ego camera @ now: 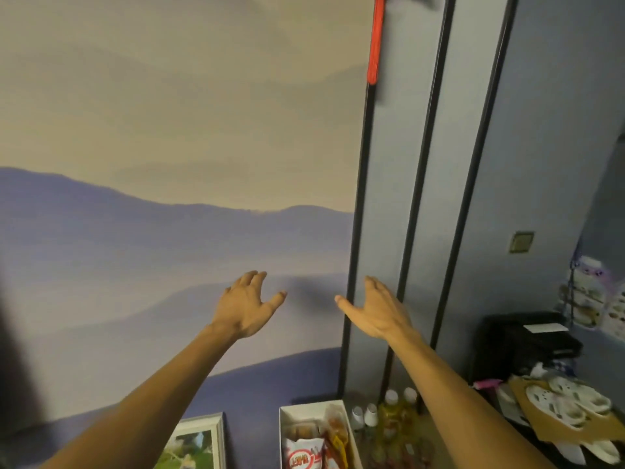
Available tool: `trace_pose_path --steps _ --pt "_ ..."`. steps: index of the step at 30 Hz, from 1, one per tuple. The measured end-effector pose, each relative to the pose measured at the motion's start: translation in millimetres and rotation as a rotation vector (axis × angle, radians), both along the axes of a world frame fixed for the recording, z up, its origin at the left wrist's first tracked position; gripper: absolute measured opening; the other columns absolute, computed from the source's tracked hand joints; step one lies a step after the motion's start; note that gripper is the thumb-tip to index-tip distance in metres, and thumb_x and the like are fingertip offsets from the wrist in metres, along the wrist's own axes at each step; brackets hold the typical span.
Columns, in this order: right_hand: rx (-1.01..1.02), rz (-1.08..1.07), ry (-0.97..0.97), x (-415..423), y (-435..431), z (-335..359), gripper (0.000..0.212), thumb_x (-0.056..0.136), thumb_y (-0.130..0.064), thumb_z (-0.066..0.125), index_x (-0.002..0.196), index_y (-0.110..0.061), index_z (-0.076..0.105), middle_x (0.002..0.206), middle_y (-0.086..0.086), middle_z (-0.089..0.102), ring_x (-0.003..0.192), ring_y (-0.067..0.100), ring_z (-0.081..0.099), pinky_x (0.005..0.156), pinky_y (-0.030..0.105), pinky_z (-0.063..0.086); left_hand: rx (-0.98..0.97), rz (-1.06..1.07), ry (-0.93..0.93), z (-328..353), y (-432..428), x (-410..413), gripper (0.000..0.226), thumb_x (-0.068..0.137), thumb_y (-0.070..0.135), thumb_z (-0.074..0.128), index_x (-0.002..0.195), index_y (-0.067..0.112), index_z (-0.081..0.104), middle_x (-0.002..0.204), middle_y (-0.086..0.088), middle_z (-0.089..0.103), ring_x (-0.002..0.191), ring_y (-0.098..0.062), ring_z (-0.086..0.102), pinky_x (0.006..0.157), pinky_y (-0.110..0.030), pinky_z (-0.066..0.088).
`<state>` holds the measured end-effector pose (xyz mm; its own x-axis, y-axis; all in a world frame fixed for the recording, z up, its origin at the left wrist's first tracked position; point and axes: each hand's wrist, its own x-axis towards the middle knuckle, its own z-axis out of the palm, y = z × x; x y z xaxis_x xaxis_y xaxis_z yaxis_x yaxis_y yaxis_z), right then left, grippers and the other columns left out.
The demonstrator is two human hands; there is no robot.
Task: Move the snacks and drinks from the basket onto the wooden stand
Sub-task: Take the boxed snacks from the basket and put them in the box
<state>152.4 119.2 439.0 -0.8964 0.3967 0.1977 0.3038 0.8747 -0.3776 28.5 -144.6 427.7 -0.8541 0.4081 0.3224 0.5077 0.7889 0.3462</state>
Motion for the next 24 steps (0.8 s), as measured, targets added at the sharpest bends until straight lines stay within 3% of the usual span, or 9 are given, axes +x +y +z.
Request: trace_pose_path --steps 6,11,24 --pt "-0.002 0.105 0.071 19 -3 19 0.111 0.086 -0.091 0.045 0.167 -0.016 0.029 0.172 0.006 0.036 0.152 0.029 0.044 0.117 0.048 0.046 0.014 0.103 0.057 18 -29 44 0.102 0.085 0.087 0.021 0.161 0.021 0.035 0.168 -0.008 0.034 0.152 -0.031 0.035 0.122 -0.053 0.034" --pt "0.062 0.29 0.056 22 -44 17 0.104 0.095 -0.08 0.05 0.17 -0.013 0.023 0.176 0.006 0.027 0.159 0.028 0.034 0.123 0.044 0.036 0.022 0.259 0.062 6 -76 98 0.092 0.092 0.081 0.03 0.162 0.02 0.034 0.168 -0.009 0.033 0.152 -0.031 0.036 0.121 -0.054 0.035" --pt "0.056 0.891 -0.078 36 -337 -46 0.097 0.098 -0.075 0.051 0.169 -0.015 0.024 0.174 0.012 0.031 0.153 0.036 0.042 0.118 0.048 0.042 0.019 0.854 -0.031 -49 -341 271 0.095 0.088 0.083 0.029 0.158 0.02 0.039 0.164 -0.008 0.039 0.146 -0.031 0.043 0.117 -0.055 0.039"
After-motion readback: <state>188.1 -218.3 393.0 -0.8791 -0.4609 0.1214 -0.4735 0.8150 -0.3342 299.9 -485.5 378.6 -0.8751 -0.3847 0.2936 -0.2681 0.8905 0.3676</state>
